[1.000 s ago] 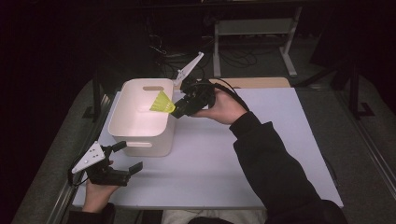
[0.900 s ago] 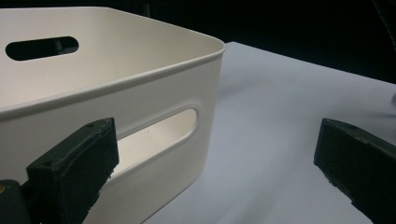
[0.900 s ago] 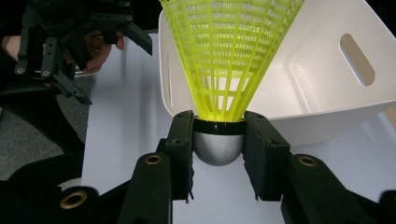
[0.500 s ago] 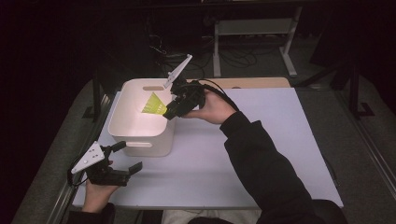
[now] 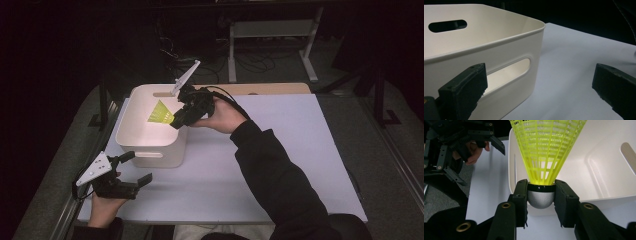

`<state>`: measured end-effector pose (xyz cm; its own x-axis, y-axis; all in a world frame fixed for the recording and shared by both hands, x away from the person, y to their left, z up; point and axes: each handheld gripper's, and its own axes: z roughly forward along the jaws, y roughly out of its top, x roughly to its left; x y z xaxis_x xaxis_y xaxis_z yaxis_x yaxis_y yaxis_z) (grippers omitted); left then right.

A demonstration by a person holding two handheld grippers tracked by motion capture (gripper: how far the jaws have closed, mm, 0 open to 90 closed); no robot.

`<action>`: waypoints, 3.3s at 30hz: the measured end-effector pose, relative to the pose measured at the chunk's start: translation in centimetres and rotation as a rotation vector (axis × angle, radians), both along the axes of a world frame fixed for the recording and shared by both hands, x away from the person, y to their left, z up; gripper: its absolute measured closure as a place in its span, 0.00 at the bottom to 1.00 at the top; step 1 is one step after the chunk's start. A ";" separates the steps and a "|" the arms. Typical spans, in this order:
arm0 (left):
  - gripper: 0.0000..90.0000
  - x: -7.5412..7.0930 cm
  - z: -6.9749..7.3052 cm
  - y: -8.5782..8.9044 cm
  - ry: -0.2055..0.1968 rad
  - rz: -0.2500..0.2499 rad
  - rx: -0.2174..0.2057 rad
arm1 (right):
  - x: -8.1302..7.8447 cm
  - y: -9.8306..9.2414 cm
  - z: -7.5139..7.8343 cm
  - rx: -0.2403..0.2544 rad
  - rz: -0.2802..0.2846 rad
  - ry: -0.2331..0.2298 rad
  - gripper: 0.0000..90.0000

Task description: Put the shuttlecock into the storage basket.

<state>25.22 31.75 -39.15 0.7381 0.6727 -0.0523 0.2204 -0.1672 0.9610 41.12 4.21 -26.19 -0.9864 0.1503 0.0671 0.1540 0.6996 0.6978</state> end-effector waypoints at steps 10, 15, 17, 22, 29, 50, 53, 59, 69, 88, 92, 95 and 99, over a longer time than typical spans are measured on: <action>0.00 0.0 0.0 0.0 0.000 0.001 -0.002 | 0.4 1.3 -0.7 -0.007 0.009 0.012 0.70; 0.00 0.0 0.0 0.0 -0.001 0.000 -0.002 | 0.3 2.0 -1.2 -0.013 0.025 0.014 0.70; 0.00 0.0 0.0 0.0 -0.001 0.000 -0.002 | 0.2 2.2 -1.4 -0.011 0.030 0.017 0.70; 0.00 0.0 0.0 0.0 0.000 0.000 -0.002 | 0.3 2.9 -1.9 -0.015 0.041 0.023 0.70; 0.00 0.0 0.0 0.0 0.001 -0.001 0.001 | 0.8 3.8 -2.8 -0.021 0.051 0.039 0.70; 0.00 0.0 0.0 0.0 0.000 -0.003 -0.004 | 1.6 5.8 -5.3 -0.030 0.073 0.085 0.70; 0.00 0.0 0.0 0.0 0.000 -0.003 -0.005 | 1.5 5.8 -5.3 -0.021 0.078 0.094 0.67; 0.00 0.0 0.0 0.0 0.000 -0.004 -0.004 | 1.6 5.2 -4.7 -0.006 0.055 0.098 0.54; 0.00 0.0 0.0 0.1 -0.003 -0.003 -0.003 | 1.3 3.1 -3.6 0.015 -0.037 0.035 0.25; 0.00 0.0 0.1 0.1 -0.004 0.000 -0.004 | 0.9 0.8 -2.8 0.041 -0.107 0.002 0.00; 0.00 -0.1 0.1 0.1 -0.004 0.003 -0.005 | 0.8 0.4 -2.6 0.049 -0.102 0.006 0.00; 0.00 0.0 0.1 0.1 -0.005 0.002 -0.006 | 0.7 0.0 -2.6 0.058 -0.104 0.002 0.00; 0.00 0.0 0.0 0.1 -0.004 0.000 -0.004 | 0.6 -0.6 -2.5 0.061 -0.122 -0.008 0.00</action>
<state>25.19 31.83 -39.10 0.7381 0.6728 -0.0516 0.2163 -0.1635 0.9626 41.71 3.65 -28.74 -0.9615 0.2653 0.0717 0.2296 0.6323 0.7399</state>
